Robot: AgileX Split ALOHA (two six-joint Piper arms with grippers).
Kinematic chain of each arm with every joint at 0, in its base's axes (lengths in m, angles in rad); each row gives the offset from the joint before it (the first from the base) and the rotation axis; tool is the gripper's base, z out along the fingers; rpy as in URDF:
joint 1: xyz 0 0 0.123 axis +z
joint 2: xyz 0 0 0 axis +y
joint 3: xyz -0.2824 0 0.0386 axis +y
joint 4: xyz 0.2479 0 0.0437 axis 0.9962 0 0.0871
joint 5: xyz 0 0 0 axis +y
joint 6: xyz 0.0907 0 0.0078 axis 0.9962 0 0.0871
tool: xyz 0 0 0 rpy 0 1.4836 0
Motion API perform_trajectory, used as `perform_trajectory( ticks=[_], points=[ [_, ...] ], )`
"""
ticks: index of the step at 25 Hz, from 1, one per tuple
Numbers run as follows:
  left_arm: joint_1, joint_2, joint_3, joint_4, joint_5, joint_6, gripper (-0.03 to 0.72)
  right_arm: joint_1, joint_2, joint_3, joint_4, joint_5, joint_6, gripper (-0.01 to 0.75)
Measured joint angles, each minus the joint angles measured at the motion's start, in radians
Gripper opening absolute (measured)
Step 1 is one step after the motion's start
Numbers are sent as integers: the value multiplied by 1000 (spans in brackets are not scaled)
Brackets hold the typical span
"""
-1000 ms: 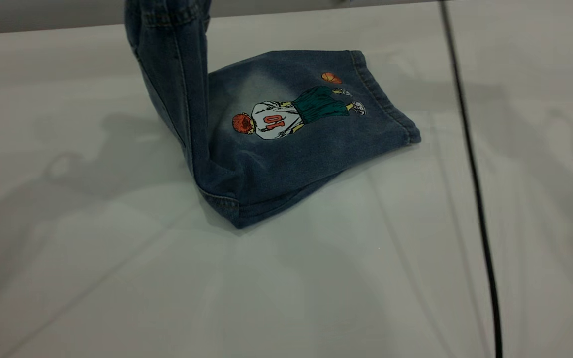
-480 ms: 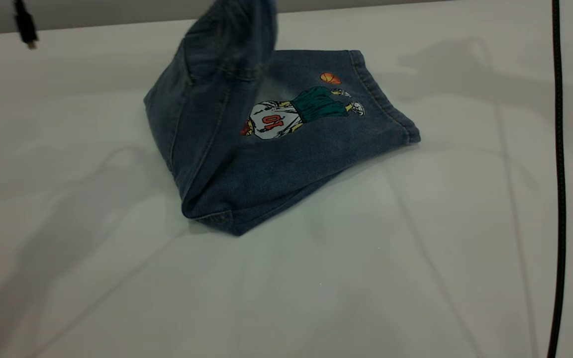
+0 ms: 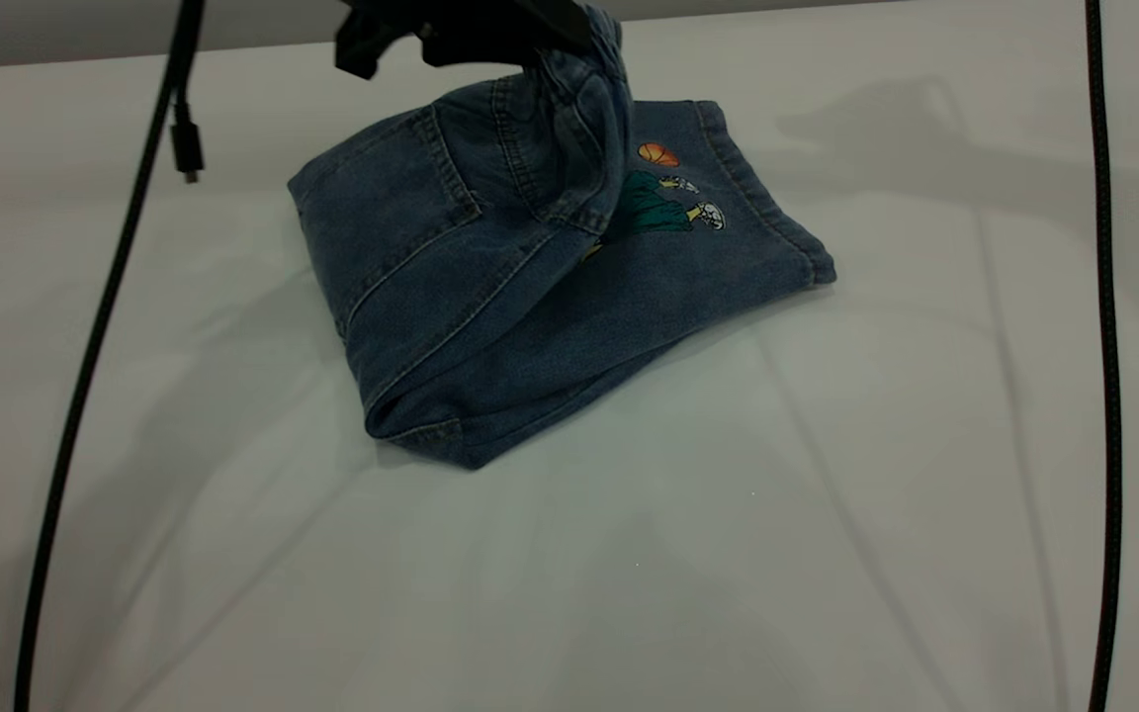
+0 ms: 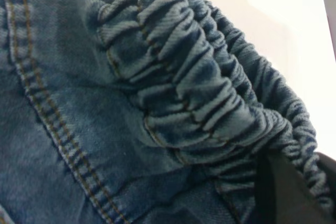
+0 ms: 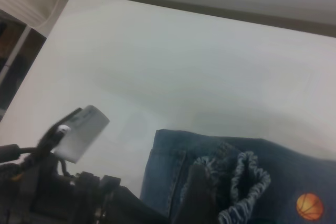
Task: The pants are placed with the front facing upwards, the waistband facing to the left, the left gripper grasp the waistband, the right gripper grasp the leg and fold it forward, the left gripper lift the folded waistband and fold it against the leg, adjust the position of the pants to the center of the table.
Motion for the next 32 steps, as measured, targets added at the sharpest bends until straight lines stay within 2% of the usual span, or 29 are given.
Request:
perform_trajectory(
  ticks=[2, 6, 8, 10, 18, 22, 27, 32],
  points=[
    [0, 3, -9, 1, 1, 31, 189, 0, 0, 0, 0, -12, -8, 528],
    [4, -3, -11, -1, 24, 107, 391, 1, 0, 0, 57, -14, -11, 528],
    [17, -17, -11, 11, 72, 108, 471, 1, 0, 0, 76, 0, -12, 528],
    [49, -42, -11, 27, 153, 94, 516, 1, 0, 0, 69, 17, -15, 528],
    [254, -262, -10, 37, 472, 37, 533, 2, -1, 0, 24, 41, 2, 528],
    [362, -414, -10, 44, 588, 13, 523, 22, -1, 0, 19, 67, 26, 528],
    [467, -605, -10, 43, 580, 6, 518, 136, 1, 1, -74, 44, 72, 528],
    [483, -774, -10, 45, 491, -4, 518, 300, 43, 1, -280, -65, 214, 528]
  ],
)
